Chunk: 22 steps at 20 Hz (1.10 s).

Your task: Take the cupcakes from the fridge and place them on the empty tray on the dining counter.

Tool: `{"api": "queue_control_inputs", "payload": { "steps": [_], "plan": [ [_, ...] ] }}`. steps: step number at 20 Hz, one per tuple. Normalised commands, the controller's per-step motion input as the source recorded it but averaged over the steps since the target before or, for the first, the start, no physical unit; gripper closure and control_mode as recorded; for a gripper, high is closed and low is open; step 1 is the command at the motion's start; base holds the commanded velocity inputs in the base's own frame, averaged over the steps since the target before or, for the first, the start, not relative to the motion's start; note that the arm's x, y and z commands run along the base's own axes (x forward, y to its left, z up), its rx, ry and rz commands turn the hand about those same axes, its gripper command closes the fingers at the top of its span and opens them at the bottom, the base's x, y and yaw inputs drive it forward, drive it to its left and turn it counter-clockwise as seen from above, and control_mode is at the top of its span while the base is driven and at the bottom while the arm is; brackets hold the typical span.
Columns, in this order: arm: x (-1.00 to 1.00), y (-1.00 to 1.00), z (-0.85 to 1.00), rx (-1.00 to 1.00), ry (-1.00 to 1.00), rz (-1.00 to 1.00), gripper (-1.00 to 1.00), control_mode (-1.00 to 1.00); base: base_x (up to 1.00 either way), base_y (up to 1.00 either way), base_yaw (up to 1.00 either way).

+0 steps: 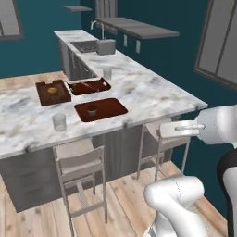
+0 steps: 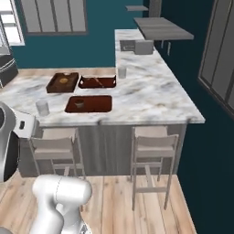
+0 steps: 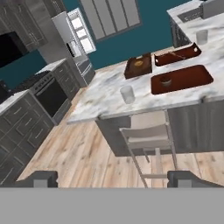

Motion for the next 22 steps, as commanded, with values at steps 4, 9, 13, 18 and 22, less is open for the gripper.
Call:
{"api": "queue_control_inputs", "payload": {
  "steps": [4,9,13,18,22],
  "plan": [
    [0.0,0.0,0.0,0.0,0.0,0.0,-1.0,1.0,-0.38,1.0,0.12],
    [0.0,0.0,0.0,0.0,0.0,0.0,-1.0,1.0,-0.07,1.0,0.16],
    [0.0,0.0,0.0,0.0,0.0,0.0,-1.0,1.0,0.0,1.0,0.12],
    [0.0,0.0,0.0,0.0,0.0,0.0,-1.0,1.0,0.04,1.0,0.06],
    [0.0,0.0,0.0,0.0,0.0,0.0,-1.0,1.0,0.19,1.0,0.07]
  ]
}}
